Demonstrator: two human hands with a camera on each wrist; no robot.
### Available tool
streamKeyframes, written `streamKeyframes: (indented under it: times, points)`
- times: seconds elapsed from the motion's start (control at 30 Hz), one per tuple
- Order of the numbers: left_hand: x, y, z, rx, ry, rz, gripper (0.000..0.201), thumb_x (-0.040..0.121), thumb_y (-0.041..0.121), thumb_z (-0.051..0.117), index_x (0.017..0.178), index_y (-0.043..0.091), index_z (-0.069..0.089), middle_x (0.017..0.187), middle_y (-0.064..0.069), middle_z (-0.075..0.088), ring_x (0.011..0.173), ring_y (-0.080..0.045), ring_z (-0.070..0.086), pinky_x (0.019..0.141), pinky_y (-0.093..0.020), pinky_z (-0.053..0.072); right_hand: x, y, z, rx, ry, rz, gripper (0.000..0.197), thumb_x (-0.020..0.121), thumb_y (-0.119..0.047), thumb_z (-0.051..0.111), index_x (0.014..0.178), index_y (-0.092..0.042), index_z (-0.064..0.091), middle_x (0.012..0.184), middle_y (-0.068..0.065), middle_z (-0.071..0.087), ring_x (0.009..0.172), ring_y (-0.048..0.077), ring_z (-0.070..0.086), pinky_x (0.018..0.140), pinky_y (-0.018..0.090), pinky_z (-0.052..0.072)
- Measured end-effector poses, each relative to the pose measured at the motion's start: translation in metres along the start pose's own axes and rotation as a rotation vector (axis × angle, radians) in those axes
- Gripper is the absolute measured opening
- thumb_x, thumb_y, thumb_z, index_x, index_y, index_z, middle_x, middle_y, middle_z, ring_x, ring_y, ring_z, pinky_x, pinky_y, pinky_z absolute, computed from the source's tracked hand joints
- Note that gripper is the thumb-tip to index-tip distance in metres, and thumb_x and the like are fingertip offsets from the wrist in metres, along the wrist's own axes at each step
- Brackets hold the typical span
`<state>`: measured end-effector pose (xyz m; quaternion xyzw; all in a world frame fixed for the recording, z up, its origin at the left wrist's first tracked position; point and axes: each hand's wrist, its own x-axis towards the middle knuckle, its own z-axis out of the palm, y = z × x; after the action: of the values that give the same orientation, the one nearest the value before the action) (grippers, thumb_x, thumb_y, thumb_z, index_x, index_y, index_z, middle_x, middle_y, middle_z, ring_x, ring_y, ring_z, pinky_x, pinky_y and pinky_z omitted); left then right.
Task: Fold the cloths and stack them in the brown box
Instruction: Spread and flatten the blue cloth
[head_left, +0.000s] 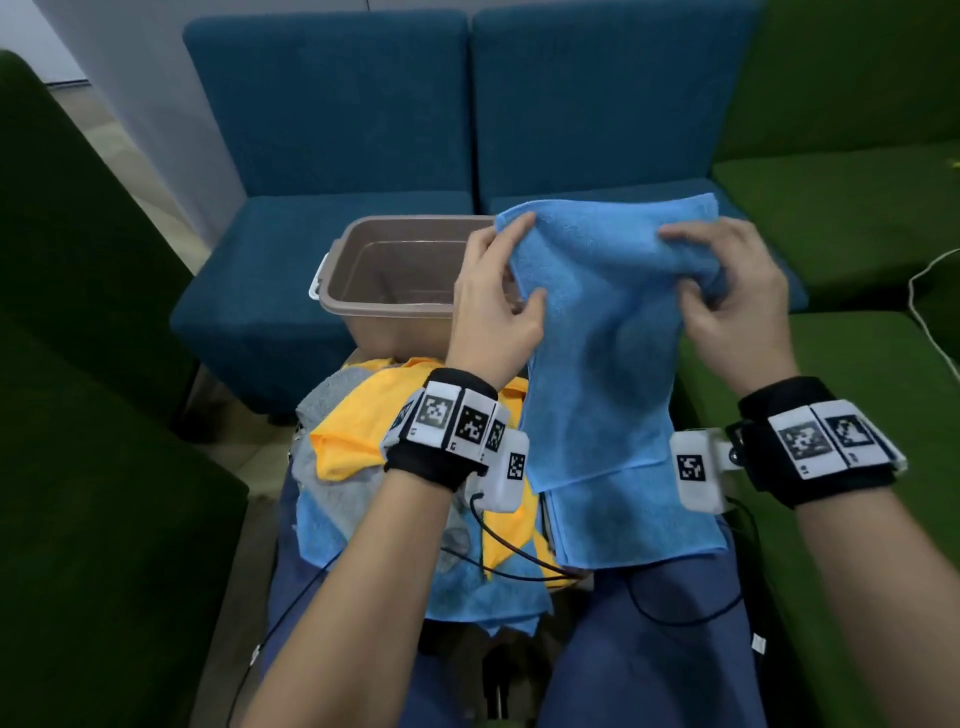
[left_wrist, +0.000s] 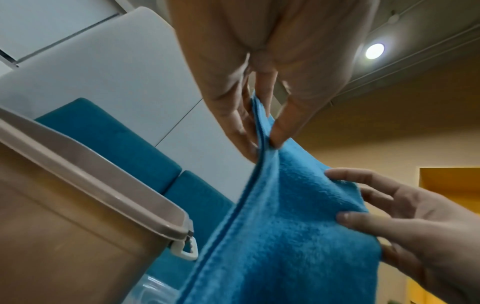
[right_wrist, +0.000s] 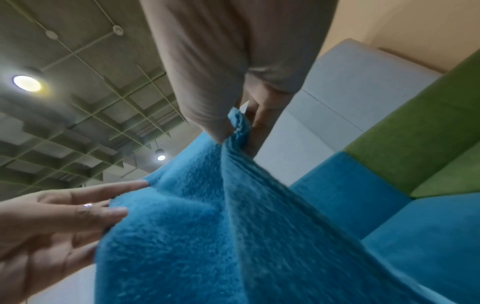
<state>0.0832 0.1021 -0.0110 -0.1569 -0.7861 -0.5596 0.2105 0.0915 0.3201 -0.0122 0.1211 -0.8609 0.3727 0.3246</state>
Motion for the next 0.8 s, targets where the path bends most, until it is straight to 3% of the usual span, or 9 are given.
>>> streamKeyframes:
  times: [0.07,0.13,0.2,0.27,0.33,0.4,0.5,0.63,0.8]
  points:
    - [0.000,0.009,-0.004,-0.027,0.024,0.036,0.054,0.078,-0.006,0.053,0.130,0.006,0.058,0.118,-0.007,0.052,0.089,-0.009,0.059,0.079,-0.027,0.054,0.004,-0.007,-0.009,0.056,0.010,0.015,0.046,0.077,0.009,0.045,0.106,-0.021,0.068,0.109,0.006,0.062,0.091,0.001,0.056,0.074,0.015,0.040]
    - [0.004,0.021,-0.010,-0.101,0.051,0.067,0.052,0.079,-0.010,0.049,0.128,0.004,0.059,0.121,-0.012,0.055,0.089,-0.001,0.058,0.082,-0.012,0.046,0.015,-0.019,-0.025,0.082,0.058,-0.027,0.043,0.078,0.007,0.045,0.106,-0.017,0.068,0.106,0.004,0.064,0.093,-0.001,0.056,0.078,0.017,0.041]
    - [0.011,0.033,-0.014,-0.192,0.066,0.075,0.054,0.079,-0.007,0.047,0.132,0.004,0.055,0.119,-0.011,0.053,0.076,-0.009,0.053,0.075,-0.015,0.044,0.028,-0.030,-0.041,0.082,0.099,-0.101,0.041,0.081,0.007,0.047,0.113,-0.008,0.066,0.111,0.004,0.063,0.103,0.001,0.057,0.089,0.021,0.045]
    - [0.016,0.037,-0.012,-0.190,0.075,0.094,0.056,0.083,-0.004,0.049,0.138,0.004,0.048,0.117,-0.010,0.046,0.066,-0.008,0.047,0.069,-0.017,0.044,0.037,-0.032,-0.048,0.109,0.105,-0.129,0.039,0.087,0.001,0.054,0.124,-0.006,0.061,0.122,0.005,0.057,0.118,0.010,0.056,0.098,0.033,0.048]
    - [0.013,0.029,0.000,-0.124,0.041,0.095,0.061,0.084,0.007,0.057,0.142,0.000,0.040,0.127,-0.016,0.042,0.099,-0.011,0.057,0.093,-0.025,0.047,0.036,-0.018,-0.037,0.106,0.054,-0.097,0.046,0.089,-0.012,0.063,0.134,-0.010,0.055,0.129,0.005,0.050,0.126,0.017,0.050,0.103,0.041,0.046]
    - [0.000,0.004,0.016,-0.015,-0.050,0.015,0.077,0.079,0.017,0.065,0.146,-0.001,0.032,0.135,-0.021,0.036,0.131,-0.026,0.043,0.114,-0.027,0.030,0.020,0.005,-0.013,0.090,-0.064,-0.030,0.061,0.084,-0.023,0.068,0.141,-0.013,0.048,0.135,0.007,0.046,0.131,0.021,0.045,0.110,0.044,0.040]
    - [-0.032,-0.040,0.034,0.085,-0.209,-0.131,0.087,0.073,0.006,0.067,0.148,-0.003,0.025,0.143,-0.024,0.031,0.138,-0.033,0.033,0.113,-0.012,0.017,-0.022,0.047,0.014,0.080,-0.279,0.149,0.073,0.077,-0.023,0.066,0.146,-0.017,0.043,0.139,0.012,0.042,0.132,0.023,0.043,0.113,0.042,0.036]
    - [-0.058,-0.076,0.043,0.157,-0.381,-0.307,0.085,0.080,-0.003,0.065,0.151,0.006,0.019,0.149,-0.012,0.025,0.139,-0.020,0.027,0.108,-0.007,0.013,-0.055,0.085,0.019,0.087,-0.524,0.322,0.077,0.082,-0.002,0.073,0.147,-0.023,0.038,0.142,0.002,0.037,0.133,0.017,0.040,0.116,0.044,0.031]
    - [-0.040,-0.105,0.072,0.335,-0.565,-0.436,0.078,0.088,-0.006,0.053,0.153,0.005,0.011,0.156,-0.012,0.011,0.143,-0.025,0.021,0.106,-0.011,0.014,-0.054,0.117,0.039,0.119,-0.617,0.469,0.076,0.084,0.000,0.071,0.148,-0.022,0.036,0.140,-0.009,0.032,0.131,0.011,0.038,0.109,0.020,0.028]
